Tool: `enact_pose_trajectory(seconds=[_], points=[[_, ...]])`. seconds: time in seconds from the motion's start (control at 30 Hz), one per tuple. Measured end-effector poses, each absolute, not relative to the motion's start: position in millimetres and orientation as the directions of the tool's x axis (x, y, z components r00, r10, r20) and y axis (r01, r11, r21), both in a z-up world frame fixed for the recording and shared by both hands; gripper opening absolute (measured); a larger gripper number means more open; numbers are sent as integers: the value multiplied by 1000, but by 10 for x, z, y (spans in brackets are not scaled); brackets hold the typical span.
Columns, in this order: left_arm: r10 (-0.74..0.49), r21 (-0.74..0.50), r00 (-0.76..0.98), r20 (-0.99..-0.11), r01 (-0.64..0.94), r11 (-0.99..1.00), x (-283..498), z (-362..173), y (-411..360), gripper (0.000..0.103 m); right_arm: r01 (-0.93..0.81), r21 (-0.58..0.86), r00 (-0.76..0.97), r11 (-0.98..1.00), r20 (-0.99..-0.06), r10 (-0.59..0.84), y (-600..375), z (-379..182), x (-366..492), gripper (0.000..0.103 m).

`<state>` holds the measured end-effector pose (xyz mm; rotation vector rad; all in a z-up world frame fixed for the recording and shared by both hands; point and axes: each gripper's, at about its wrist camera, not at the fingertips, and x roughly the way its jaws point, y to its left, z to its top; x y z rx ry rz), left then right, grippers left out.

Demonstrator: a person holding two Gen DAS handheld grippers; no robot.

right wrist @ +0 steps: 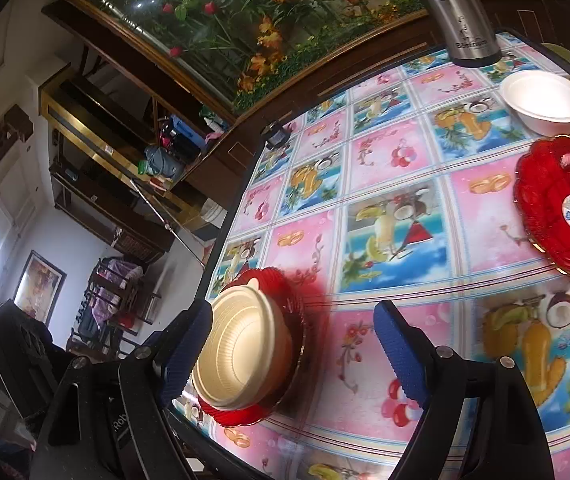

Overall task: Organize plates and bowls
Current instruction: 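Move both grippers to the small red fluted dish near the white bowl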

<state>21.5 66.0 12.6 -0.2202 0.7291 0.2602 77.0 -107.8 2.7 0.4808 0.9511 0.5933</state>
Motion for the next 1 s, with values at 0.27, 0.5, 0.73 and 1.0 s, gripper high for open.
enact_pose_trajectory(seconds=[0.27, 0.5, 0.73, 1.0], points=[[80, -102, 708, -702, -211, 972, 427, 93, 259, 74, -219, 616, 487, 757, -603, 632, -1486, 41, 781, 86], [40, -110, 696, -717, -170, 979, 564, 41, 47, 74, -151, 612, 549, 776, -601, 581, -1928, 85, 854, 86], [-30, -112, 650, -760, -85, 990, 764, -133, -346, 74, -75, 597, 600, 799, -613, 514, -2420, 83, 790, 86], [-70, -93, 585, -808, -9, 996, 1052, -358, -857, 74, 45, 586, 649, 809, -633, 423, -3082, 12, 757, 87]])
